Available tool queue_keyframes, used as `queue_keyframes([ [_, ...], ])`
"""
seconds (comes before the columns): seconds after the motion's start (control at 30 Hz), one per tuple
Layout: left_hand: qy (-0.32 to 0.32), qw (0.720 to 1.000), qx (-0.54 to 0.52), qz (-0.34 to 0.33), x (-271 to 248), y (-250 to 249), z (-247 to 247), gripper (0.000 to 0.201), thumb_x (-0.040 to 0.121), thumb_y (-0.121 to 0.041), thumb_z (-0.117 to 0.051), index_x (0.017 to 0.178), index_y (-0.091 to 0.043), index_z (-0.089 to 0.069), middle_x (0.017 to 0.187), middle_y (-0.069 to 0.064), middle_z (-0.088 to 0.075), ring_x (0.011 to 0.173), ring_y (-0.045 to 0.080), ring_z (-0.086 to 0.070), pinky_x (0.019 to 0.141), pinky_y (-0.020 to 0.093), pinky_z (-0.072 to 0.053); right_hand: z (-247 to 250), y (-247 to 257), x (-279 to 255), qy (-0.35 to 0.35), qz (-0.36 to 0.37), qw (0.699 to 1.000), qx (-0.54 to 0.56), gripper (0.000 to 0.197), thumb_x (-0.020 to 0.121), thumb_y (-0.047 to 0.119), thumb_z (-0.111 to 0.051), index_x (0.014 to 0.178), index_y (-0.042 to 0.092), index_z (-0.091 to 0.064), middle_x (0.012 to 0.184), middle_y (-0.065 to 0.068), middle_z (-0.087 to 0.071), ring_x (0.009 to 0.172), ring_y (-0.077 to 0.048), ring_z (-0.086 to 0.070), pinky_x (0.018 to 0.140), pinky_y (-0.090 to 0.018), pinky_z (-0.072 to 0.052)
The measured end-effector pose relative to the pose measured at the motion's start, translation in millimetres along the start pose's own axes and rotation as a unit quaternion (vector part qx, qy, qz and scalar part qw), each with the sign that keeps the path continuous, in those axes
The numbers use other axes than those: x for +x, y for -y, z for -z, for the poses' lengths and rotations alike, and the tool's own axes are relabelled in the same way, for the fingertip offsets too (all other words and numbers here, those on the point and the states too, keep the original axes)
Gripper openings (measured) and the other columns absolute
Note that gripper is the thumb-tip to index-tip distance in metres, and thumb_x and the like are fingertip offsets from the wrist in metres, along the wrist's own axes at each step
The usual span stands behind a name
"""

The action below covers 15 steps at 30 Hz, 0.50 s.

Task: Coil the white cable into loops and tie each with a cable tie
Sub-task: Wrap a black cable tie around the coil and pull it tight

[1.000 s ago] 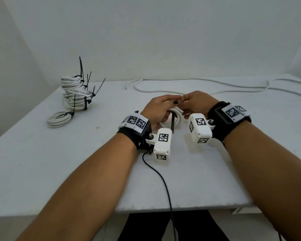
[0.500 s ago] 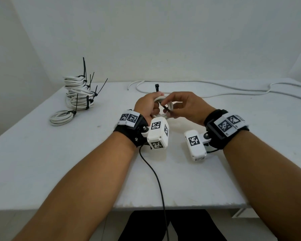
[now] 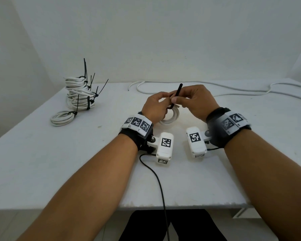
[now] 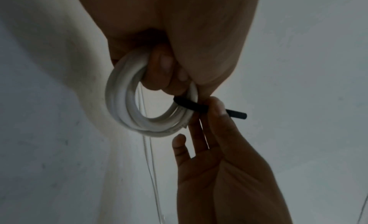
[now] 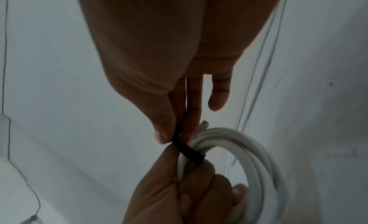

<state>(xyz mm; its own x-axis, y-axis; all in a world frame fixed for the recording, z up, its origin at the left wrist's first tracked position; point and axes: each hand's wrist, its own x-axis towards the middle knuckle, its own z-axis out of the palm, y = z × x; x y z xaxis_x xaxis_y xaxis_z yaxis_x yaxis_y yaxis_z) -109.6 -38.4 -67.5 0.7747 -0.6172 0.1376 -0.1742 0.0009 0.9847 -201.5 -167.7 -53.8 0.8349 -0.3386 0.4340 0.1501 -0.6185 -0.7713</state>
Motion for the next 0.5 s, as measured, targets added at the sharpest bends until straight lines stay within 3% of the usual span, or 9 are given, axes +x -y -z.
queue_keyframes([
  [0.1,-0.028,0.999,0.019,-0.029,3.0,-1.2,1.1,0.012,0.093,-0.025,-0.060,0.091,-0.018,-0.069,0.073,0.005,-0.065,0.042,0.008,-0.041,0.046,0.021,-0.034,-4.1,7.2,-0.5,0.000,-0.038,0.996,0.080,0.022,0.098,0.021,-0.055,0.090,0.012,-0.074,0.103,0.003,-0.075,0.099,-0.016,-0.068,0.072,-0.026,-0.050],
  [0.2,-0.057,0.998,0.002,-0.019,4.6,-3.3,2.8,0.018,0.091,-0.020,-0.059,0.076,-0.018,-0.068,0.068,0.008,-0.061,0.041,0.011,-0.039,0.045,0.022,-0.031,-10.8,11.8,-1.7,-0.021,-0.089,0.989,0.118,0.032,0.102,0.026,-0.046,0.078,0.020,-0.067,0.107,-0.003,-0.070,0.111,-0.017,-0.061,0.079,-0.031,-0.049],
  [0.27,-0.074,0.997,-0.005,-0.016,4.7,-3.7,3.4,0.019,0.089,-0.017,-0.059,0.071,-0.018,-0.067,0.064,0.009,-0.055,0.043,0.014,-0.038,0.045,0.022,-0.030,-11.9,12.6,-1.4,0.005,-0.127,0.982,0.138,0.035,0.101,0.028,-0.046,0.071,0.021,-0.062,0.099,0.002,-0.069,0.113,-0.015,-0.060,0.083,-0.033,-0.046],
  [0.37,-0.074,0.997,0.000,-0.020,3.3,-4.6,1.2,0.020,0.086,-0.015,-0.061,0.066,-0.015,-0.062,0.063,0.009,-0.053,0.044,0.015,-0.038,0.046,0.023,-0.030,-13.4,11.2,-0.9,0.042,-0.190,0.954,0.226,0.026,0.097,0.022,-0.051,0.075,0.019,-0.064,0.084,0.010,-0.070,0.093,-0.008,-0.064,0.087,-0.036,-0.043],
  [0.5,-0.051,0.998,0.039,-0.026,2.9,-2.1,-0.9,0.019,0.084,-0.014,-0.061,0.065,-0.011,-0.059,0.057,0.002,-0.051,0.046,0.013,-0.037,0.049,0.024,-0.031,-12.4,6.0,3.5,0.057,-0.233,0.938,0.250,0.010,0.093,0.023,-0.058,0.094,0.018,-0.067,0.097,0.003,-0.066,0.092,-0.014,-0.060,0.096,-0.043,-0.042],
])
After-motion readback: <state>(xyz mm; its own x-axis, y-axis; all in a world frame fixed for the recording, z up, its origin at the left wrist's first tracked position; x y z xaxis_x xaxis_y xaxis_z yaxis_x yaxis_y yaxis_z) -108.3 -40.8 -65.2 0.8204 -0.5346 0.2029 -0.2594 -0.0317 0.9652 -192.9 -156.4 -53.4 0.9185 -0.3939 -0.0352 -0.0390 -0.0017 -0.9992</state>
